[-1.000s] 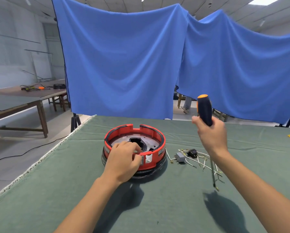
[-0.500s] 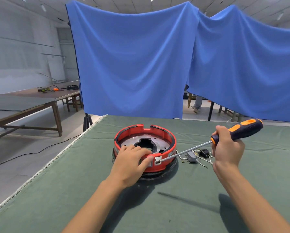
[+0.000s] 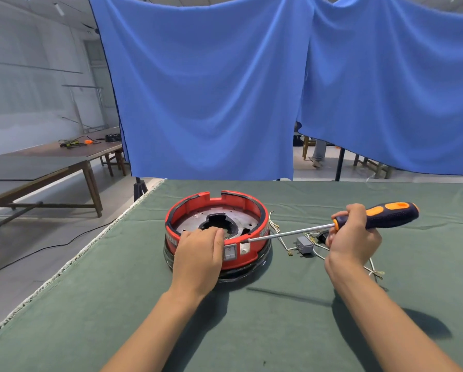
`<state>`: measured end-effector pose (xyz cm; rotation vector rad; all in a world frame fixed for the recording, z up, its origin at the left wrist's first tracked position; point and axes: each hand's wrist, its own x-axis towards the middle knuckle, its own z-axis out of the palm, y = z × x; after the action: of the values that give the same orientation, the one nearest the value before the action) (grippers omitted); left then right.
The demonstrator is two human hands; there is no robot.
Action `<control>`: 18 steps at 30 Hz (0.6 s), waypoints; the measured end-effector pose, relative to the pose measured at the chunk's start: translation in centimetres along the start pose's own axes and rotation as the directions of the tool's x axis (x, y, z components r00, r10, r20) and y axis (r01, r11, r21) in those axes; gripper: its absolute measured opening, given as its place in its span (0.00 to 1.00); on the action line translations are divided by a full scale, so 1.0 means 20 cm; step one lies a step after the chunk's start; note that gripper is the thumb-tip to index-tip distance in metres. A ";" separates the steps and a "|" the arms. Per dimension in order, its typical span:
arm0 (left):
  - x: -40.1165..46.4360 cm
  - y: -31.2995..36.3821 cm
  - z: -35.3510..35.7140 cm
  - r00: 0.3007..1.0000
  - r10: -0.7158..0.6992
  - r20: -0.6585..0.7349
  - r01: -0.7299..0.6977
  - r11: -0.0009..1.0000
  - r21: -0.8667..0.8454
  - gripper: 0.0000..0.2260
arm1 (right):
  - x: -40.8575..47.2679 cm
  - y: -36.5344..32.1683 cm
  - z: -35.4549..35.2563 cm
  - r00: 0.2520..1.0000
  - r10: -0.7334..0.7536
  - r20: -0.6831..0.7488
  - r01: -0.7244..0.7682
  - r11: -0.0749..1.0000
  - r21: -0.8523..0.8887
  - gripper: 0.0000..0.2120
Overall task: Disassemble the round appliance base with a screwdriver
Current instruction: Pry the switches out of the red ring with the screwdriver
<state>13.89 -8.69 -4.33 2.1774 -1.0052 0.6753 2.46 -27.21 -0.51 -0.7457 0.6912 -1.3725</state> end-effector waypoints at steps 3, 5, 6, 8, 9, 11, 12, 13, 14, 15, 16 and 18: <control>0.02 0.00 0.00 0.998 -0.021 -0.062 0.023 0.999 0.035 0.14 | -0.01 0.01 -0.01 1.000 0.001 -0.019 -0.001 1.000 0.019 0.11; 0.04 -0.01 0.00 0.994 -0.001 -0.114 0.010 0.997 0.072 0.11 | -0.01 0.02 -0.01 1.000 0.003 -0.026 -0.002 1.000 0.027 0.12; 0.04 -0.02 0.00 0.992 -0.007 -0.123 0.017 0.996 0.085 0.10 | -0.02 0.02 -0.01 0.999 0.001 -0.034 0.000 1.000 0.029 0.13; 0.04 -0.02 0.01 0.994 -0.074 -0.085 0.082 0.993 0.085 0.15 | -0.03 0.02 -0.01 0.999 0.002 -0.051 0.000 1.000 0.031 0.13; 0.04 -0.02 0.01 0.992 -0.105 -0.063 0.110 0.990 0.085 0.19 | -0.03 0.02 -0.02 0.998 0.005 -0.057 -0.003 1.000 0.029 0.13; 0.03 -0.01 0.02 0.992 -0.111 -0.066 0.118 0.986 0.115 0.20 | -0.04 0.02 -0.03 0.998 0.013 -0.064 -0.011 1.000 0.024 0.13; 0.04 -0.01 0.01 0.992 -0.109 -0.066 0.116 0.985 0.127 0.19 | -0.05 0.02 -0.03 0.998 0.018 -0.067 -0.017 1.000 0.021 0.13; 0.04 -0.01 0.01 0.992 -0.109 -0.066 0.117 0.984 0.133 0.18 | -0.05 0.01 -0.04 0.997 0.022 -0.071 -0.021 1.000 0.018 0.12; 0.04 0.00 0.01 0.991 -0.116 -0.065 0.123 0.983 0.135 0.16 | -0.06 0.01 -0.05 0.997 0.023 -0.072 -0.022 1.000 0.016 0.12; 0.04 -0.01 0.01 0.990 -0.124 -0.064 0.131 0.982 0.134 0.15 | -0.07 0.01 -0.05 0.997 0.021 -0.070 -0.020 1.000 0.015 0.12; 0.03 -0.01 0.01 0.989 -0.132 -0.061 0.139 0.981 0.134 0.14 | -0.08 0.01 -0.06 0.998 0.016 -0.065 -0.016 1.000 0.011 0.12; 0.03 -0.01 0.01 0.989 -0.129 -0.075 0.138 0.981 0.135 0.14 | -0.10 0.01 -0.06 0.998 -0.003 -0.056 0.003 1.000 -0.006 0.12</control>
<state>14.40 -9.02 -4.09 2.3044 -0.7902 0.7684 1.45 -25.36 -1.33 -0.7149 0.7387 -1.3989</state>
